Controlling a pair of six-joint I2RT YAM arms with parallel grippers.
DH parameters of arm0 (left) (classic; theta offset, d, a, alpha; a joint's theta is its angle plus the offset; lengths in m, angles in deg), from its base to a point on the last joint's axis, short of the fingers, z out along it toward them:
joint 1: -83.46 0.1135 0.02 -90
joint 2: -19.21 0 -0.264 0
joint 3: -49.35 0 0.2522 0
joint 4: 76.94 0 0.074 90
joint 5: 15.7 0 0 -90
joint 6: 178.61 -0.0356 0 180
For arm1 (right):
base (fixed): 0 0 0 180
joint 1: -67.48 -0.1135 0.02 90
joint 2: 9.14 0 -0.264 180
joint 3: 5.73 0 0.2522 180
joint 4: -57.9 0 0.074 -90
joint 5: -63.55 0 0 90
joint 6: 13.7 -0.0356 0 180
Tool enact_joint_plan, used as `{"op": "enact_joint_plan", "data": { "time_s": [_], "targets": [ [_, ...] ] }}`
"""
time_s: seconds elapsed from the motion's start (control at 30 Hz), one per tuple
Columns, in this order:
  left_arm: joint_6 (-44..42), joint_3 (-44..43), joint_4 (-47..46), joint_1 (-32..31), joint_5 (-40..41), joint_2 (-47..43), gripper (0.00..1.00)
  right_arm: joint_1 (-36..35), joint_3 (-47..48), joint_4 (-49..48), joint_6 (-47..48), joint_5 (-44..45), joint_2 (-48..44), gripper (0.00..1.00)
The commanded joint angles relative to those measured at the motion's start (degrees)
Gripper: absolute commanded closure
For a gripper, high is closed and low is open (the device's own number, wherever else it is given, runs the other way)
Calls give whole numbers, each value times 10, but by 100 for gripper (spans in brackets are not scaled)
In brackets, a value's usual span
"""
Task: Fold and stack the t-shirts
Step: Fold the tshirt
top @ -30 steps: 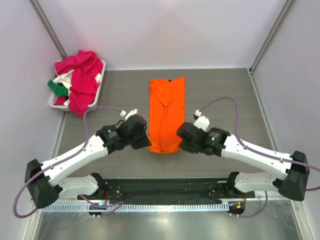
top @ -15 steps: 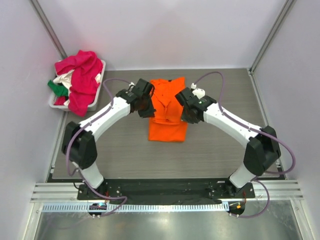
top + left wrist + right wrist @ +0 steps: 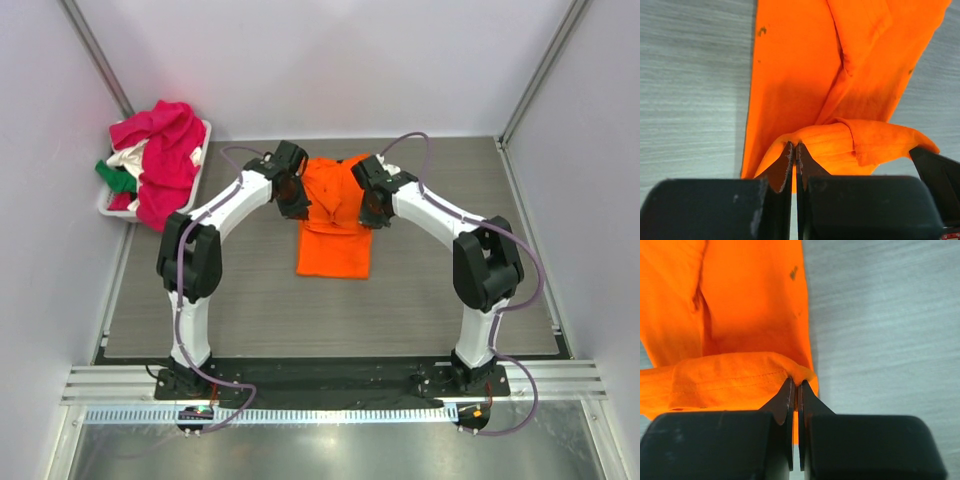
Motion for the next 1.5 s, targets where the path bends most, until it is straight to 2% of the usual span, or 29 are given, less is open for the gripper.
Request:
{"op": "enact_joint_plan", "data": {
  "time_s": [0.0,0.27,0.37,0.4,0.43,0.5,0.53,0.6,0.7,0.83,1.03,1.27,1.47],
  "targets": [
    [-16,-32,6,14,-16,18,100,9,44,-17,31,-15,22,99],
    [-10,-61,17,31,-23,67,99,25,84,-19,44,-37,81,99],
    [-6,-86,27,47,-39,97,75,39,114,-18,52,-50,113,68],
    [-7,-111,30,59,-46,105,58,44,125,-17,52,-54,119,50],
    [-9,-130,51,65,-52,119,51,51,148,-16,53,-65,125,40],
    [-16,-163,78,76,-54,126,38,61,172,-6,56,-76,127,34],
    [-21,-184,96,80,-50,122,35,61,189,0,63,-78,122,33],
    [-36,-183,104,80,-32,95,31,57,190,7,69,-87,96,33],
    [-40,-117,91,80,-26,32,30,33,145,5,74,-92,49,34],
    [-24,54,16,80,-46,-63,30,-23,92,0,67,-87,17,37],
    [-11,213,-36,80,-61,-171,32,-71,78,-8,53,-93,56,43],
    [-17,292,-48,79,-66,-242,33,-74,127,2,73,-65,125,45],
    [-15,317,-58,80,-77,-261,34,-67,229,55,108,-21,206,45]
  ]
}}
